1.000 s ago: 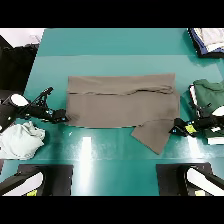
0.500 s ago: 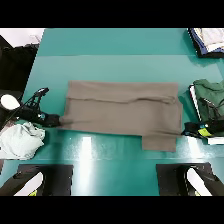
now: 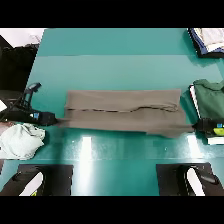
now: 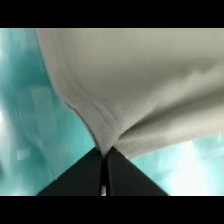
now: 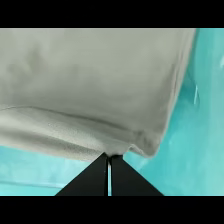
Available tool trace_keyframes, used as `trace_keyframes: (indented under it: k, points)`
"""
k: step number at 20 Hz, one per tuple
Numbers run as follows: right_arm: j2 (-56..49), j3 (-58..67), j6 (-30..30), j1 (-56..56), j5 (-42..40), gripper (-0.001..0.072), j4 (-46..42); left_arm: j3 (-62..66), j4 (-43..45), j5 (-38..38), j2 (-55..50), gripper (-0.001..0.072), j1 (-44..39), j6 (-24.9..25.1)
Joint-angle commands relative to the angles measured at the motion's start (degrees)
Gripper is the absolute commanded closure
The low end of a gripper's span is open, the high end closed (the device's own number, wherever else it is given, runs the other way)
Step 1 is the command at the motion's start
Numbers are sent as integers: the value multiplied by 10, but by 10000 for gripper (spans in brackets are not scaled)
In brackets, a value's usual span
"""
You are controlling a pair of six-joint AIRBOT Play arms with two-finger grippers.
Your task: Fold the shirts.
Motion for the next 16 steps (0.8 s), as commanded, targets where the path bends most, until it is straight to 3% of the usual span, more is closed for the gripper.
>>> trace_keyframes:
  k: [1, 7, 15, 16]
  points:
    - [-74, 69, -6, 1, -32, 696, 27, 43, -10, 73, -22, 685, 0, -11]
    - [-248, 172, -14, 74, -76, 696, 21, 89, -34, 142, -135, 685, 0, -11]
    - [-426, 280, 33, 131, -170, 690, 26, 114, -72, 280, -244, 682, 0, -23]
    - [-441, 289, 51, 137, -200, 607, 27, 115, -75, 313, -247, 606, 0, -45]
